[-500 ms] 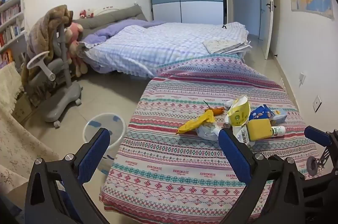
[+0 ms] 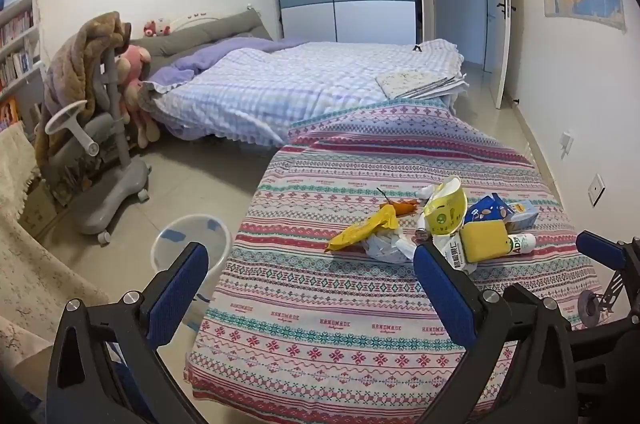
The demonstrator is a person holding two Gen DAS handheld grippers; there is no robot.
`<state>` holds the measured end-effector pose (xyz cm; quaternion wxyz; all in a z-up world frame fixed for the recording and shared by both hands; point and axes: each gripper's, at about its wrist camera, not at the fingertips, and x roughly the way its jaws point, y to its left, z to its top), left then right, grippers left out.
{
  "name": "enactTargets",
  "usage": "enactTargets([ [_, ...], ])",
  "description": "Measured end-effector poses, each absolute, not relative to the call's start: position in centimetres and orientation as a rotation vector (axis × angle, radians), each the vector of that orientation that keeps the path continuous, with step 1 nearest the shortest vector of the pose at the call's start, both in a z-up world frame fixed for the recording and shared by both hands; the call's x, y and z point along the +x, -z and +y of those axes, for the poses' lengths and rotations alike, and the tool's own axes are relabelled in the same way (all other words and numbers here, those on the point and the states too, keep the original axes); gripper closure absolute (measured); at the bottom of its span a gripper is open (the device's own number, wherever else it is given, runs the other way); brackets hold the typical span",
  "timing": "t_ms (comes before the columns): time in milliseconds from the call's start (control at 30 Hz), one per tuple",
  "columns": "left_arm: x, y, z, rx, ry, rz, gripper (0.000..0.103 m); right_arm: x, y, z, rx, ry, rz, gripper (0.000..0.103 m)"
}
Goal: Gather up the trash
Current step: 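Move both grippers toward the trash pile on the blanket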
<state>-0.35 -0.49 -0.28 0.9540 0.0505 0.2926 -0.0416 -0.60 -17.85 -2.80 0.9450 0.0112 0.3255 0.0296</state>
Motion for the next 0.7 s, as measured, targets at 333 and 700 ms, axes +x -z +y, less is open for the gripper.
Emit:
enactTargets([
  [333, 0.0, 0.5, -1.1, 0.130, 0.101, 0.587, 0.000, -0.5, 3.0, -18.3, 0.020, -0.017, 0.667, 0.000],
  [700, 10.1, 3.2, -2.2, 0.065, 0.306, 0.801, 0.000, 1.5, 4.0, -19.8, 0.036, -0.005, 0.753, 0.000],
])
